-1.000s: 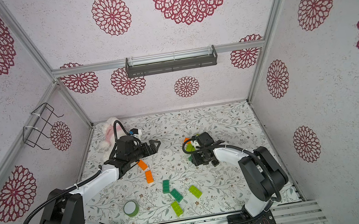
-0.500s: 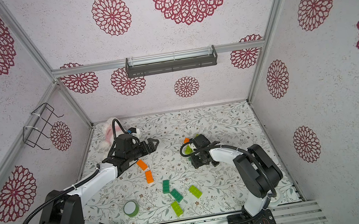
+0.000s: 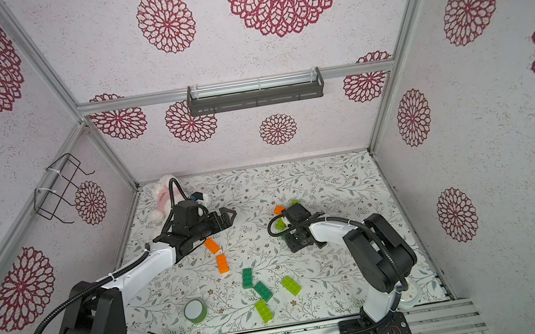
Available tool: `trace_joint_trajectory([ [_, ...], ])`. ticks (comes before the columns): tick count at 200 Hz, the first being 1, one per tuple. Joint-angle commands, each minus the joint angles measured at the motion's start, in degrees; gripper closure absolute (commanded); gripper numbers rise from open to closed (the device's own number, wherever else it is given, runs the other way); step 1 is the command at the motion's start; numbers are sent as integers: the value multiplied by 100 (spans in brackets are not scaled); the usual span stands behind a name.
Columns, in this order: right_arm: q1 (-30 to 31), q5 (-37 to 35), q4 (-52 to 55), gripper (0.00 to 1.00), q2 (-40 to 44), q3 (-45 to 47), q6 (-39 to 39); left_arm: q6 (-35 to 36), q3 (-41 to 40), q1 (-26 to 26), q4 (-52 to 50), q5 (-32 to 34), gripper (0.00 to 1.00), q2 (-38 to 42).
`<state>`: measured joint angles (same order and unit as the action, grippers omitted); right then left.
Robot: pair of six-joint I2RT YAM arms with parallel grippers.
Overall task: Assemble a small pinwheel with lego
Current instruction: Pick up the lego brick from the center of the board, then assemble the lego brick with the lego brick.
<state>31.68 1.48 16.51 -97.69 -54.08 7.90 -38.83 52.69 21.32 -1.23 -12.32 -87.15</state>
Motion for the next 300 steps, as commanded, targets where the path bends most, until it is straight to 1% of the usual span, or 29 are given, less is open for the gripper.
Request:
trace_joint_trajectory([
  [1, 64, -78, -35, 60, 61, 53, -100, -38, 136, -57, 15, 98, 3, -42],
  [13, 66, -45, -87, 62, 107, 89, -103, -60, 134, -51, 18, 80, 3, -47],
  [26, 71, -35, -101, 69, 198, 124, -58, -56, 135, -60, 10, 91, 3, -32],
  [41, 67, -38, -89, 74, 439, 224, 20, -29, 145, -84, -25, 106, 3, 1],
  [59, 49, -16, 46, 77, 766, 343, 160, 41, 158, -98, -111, 140, 3, 55],
  [77, 4, -39, 346, 82, 963, 362, 302, 95, 139, -119, -140, 122, 3, 108],
  [104, -324, -156, 656, 83, 1020, 324, 515, 150, 111, -125, -176, 56, 3, 187],
  [127, -581, -198, 731, 85, 731, 13, 476, 184, 100, -126, -167, 7, 3, 203],
  [161, -580, -241, 774, 86, 209, -484, 276, 233, 49, -119, -113, -82, 3, 228],
  [189, -563, -48, 757, 87, -176, -773, 180, 331, 14, -118, -79, -128, 3, 308],
  [215, -508, 155, 753, 87, -347, -895, 151, 413, 22, -125, 33, -183, 3, 400],
  [238, -402, 173, 771, 87, -510, -1030, 123, 399, 198, -161, -31, -253, 3, 374],
  [256, -356, 191, 684, 87, -567, -1103, 120, 270, 299, -228, -35, -349, 0, 285],
  [285, -342, 239, 618, 87, -536, -1167, 67, 162, 517, -234, -210, -639, 7, 88],
  [300, -346, 166, 769, 87, -435, -1191, 21, 138, 622, -232, -340, -808, 11, -22],
])
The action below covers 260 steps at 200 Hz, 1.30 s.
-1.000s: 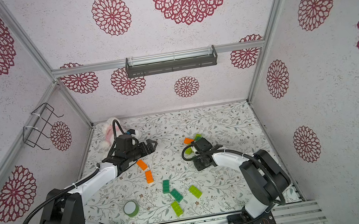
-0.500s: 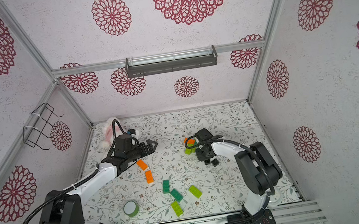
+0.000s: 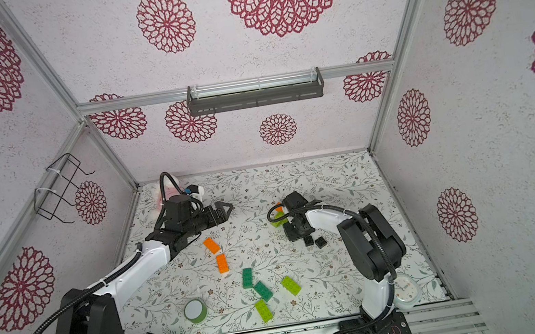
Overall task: Assemble a small pinwheel with lego
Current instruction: Assemble the lego brick with the lego brick.
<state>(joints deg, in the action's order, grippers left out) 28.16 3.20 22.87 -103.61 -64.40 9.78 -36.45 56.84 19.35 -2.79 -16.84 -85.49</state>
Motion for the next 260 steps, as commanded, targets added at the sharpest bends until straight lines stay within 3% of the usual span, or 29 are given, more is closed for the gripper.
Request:
trace_joint_trajectory([
  [1, 5, -18, 145, 87, 166, -151, -172, -95, 215, -36, -195, -377, 11, -201],
  [29, -8, 70, 287, 88, 497, -21, -330, -2, 349, 120, -255, -891, 23, -433],
  [62, -99, 207, 403, 89, 324, -275, -646, 292, 789, 490, -567, -1142, 40, -875],
  [109, -148, -10, 640, 89, -97, -738, -876, 252, 1193, 868, -575, -1386, 54, -1451],
  [143, -144, -71, 756, 89, -321, -973, -986, 179, 1362, 991, -553, -1507, 59, -1738],
  [188, -144, -230, 669, 89, -444, -1025, -978, -378, 1530, 1121, -88, -1545, 65, -2171],
  [260, -140, -215, 639, 88, -514, -1107, -1020, -1608, 1964, 1491, 998, -1324, 85, -3150],
])
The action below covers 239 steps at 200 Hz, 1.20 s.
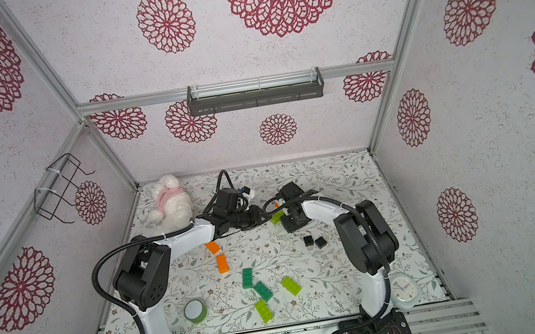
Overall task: Assemble a small pinwheel with lego
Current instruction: Assemble the lego brick with the lego brick.
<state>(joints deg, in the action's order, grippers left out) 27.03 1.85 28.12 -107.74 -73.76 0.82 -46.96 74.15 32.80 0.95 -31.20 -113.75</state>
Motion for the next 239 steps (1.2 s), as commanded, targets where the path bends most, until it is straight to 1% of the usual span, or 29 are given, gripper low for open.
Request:
trace_joint_trajectory([
  [1, -29, -75, 115, 88, -103, -173, -129, -571, 241, 152, 638, 122, 85, -332],
  [22, -25, -71, 124, 89, -163, -206, -143, -928, 363, 196, 897, 355, 88, -557],
  [48, -31, -53, 154, 89, -182, -252, -134, -1010, 579, 247, 863, 558, 89, -796],
  [67, -31, -88, 159, 89, -174, -259, -135, -1070, 705, 275, 1001, 500, 89, -962],
  [78, -26, -104, 159, 89, -176, -262, -141, -1286, 647, 284, 1473, 418, 88, -1043],
  [87, -31, -104, 159, 89, -184, -255, -137, -1408, 684, 283, 1582, 438, 88, -1119],
  [124, -31, -123, 201, 89, -237, -312, -126, -1371, 929, 341, 1254, 607, 89, -1345],
  [177, -30, -150, 268, 89, -299, -376, -143, -1135, 1167, 401, 452, 848, 89, -1608],
  [209, -30, -200, 282, 89, -300, -351, -135, -1031, 1165, 403, 36, 1169, 90, -1649],
  [239, -31, -185, 251, 89, -352, -319, -126, -1100, 1169, 360, -110, 1228, 89, -1806],
])
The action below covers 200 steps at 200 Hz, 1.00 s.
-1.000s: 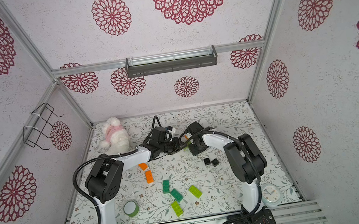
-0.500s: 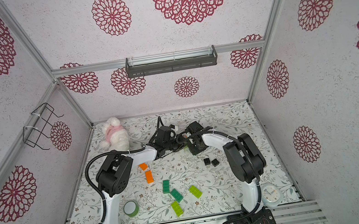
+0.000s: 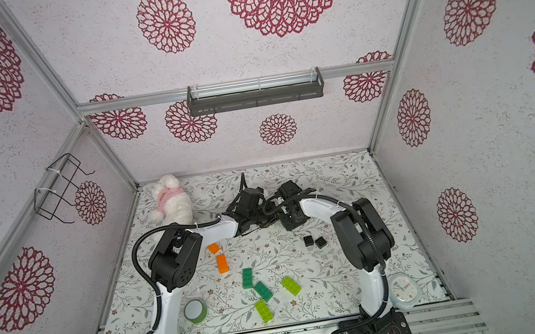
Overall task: Assemble a small pinwheel with lego
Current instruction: Assemble the lego brick with the lego brick.
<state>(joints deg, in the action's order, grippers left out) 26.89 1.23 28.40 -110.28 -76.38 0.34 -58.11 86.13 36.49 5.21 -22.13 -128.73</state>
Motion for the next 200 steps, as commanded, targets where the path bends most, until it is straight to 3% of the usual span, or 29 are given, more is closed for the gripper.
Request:
trace_joint_trajectory([
  [1, -18, -123, 223, 89, -99, -56, -78, 12, -27, -10, -537, 327, 89, -314],
  [84, -59, -183, 438, 85, -138, -211, 77, -463, -548, -136, 59, 104, 90, -507],
  [174, -148, 26, 394, 47, 104, -76, 216, -500, -606, -203, 195, 70, 90, -500],
  [200, -174, 49, 420, 42, 224, -68, 256, -524, -569, -207, 266, 7, 90, -476],
])
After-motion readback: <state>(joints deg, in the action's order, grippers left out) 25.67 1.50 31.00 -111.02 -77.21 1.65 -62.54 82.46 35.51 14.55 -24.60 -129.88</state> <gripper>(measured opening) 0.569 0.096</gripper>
